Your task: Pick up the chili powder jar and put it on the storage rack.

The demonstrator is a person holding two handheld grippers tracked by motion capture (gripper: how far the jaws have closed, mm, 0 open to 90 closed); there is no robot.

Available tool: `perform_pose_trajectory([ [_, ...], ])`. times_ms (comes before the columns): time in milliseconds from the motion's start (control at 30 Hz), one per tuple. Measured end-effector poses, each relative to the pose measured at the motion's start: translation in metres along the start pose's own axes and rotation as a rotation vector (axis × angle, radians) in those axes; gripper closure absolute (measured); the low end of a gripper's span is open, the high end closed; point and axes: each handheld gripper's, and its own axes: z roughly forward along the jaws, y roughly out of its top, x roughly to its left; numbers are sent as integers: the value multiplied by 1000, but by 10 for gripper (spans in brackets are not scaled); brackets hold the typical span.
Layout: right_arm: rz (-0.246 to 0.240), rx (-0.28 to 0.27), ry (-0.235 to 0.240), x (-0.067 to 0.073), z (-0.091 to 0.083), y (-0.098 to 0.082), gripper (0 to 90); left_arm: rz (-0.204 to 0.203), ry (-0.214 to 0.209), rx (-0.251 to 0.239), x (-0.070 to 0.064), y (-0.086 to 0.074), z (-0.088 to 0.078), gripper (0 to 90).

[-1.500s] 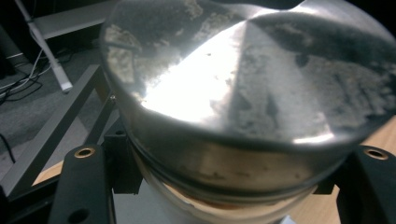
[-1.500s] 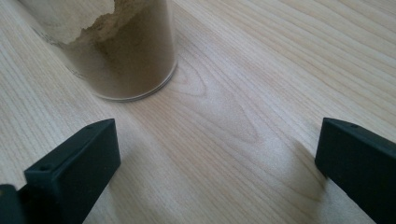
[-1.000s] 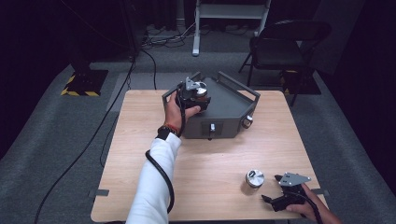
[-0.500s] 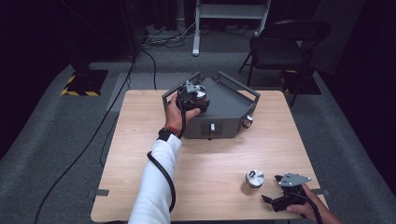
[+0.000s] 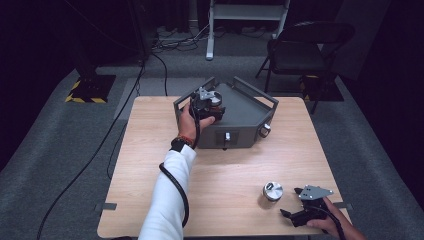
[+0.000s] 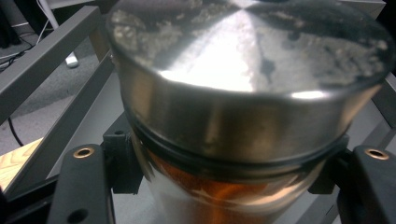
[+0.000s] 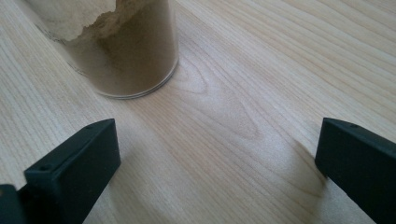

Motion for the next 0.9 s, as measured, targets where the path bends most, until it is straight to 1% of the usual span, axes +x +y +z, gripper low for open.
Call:
perform_pose_trajectory([
  [100,0,0,0,0,0,0,0,0,6,-11,-2,3,-1,196],
  [167,0,0,0,0,0,0,0,9,46,-29,-10,5,-3,107],
  [200,0,0,0,0,0,0,0,6,47,-42,-11,5,-5,83],
  [233,0,0,0,0,0,0,0,6,47,-42,-11,5,-5,58],
  [267,0,0,0,0,0,0,0,13,50,-47,-13,9,-8,45],
  [300,0,0,0,0,0,0,0,13,50,-47,-13,9,-8,38],
  [333,0,0,0,0,0,0,0,29,50,-44,-15,14,-11,29],
  [367,0,0,0,0,0,0,0,29,50,-44,-15,14,-11,22],
  [433,0,0,0,0,0,0,0,40,60,-54,-17,16,-14,20],
  [500,0,1,0,0,0,0,0,41,52,-65,-17,19,-20,7],
  [667,0,1,0,0,0,0,0,80,62,-80,-22,27,-32,5],
  [733,0,1,0,0,0,0,0,89,60,-81,-22,30,-37,5],
  [767,0,1,0,0,0,0,0,97,67,-82,-23,31,-40,3],
  [833,1,0,-1,0,0,0,0,95,61,-94,-22,32,-44,6],
  [900,1,0,-1,0,0,0,0,107,58,-99,-23,34,-49,4],
])
